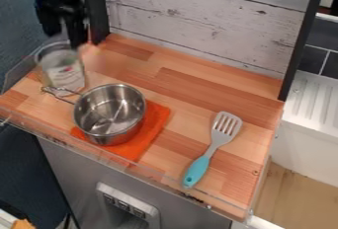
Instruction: Move the can to the left side of the silver pot
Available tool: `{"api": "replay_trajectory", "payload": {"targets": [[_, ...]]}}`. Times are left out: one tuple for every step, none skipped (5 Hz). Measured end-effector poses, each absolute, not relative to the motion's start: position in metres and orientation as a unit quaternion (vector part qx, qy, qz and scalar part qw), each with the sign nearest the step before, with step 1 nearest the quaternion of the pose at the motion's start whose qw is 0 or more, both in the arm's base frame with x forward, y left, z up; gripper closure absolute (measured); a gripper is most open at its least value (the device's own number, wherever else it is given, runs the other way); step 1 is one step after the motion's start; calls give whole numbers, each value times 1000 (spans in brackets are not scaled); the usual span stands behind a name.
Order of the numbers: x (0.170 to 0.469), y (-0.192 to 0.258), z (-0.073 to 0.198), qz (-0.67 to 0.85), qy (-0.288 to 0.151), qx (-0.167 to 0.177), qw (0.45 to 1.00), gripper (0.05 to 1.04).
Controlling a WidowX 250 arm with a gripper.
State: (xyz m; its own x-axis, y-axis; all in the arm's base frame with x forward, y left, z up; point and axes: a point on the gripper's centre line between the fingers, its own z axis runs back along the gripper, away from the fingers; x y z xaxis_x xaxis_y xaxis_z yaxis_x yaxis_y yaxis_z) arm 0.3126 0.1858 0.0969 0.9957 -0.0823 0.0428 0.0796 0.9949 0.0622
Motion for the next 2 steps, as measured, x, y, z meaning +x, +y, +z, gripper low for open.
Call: {"api": "replay_trajectory", "payload": {"targets": [[318, 173, 109, -3, -50, 26, 998, 83], [314, 165, 119, 17, -44, 34, 998, 84]]}}
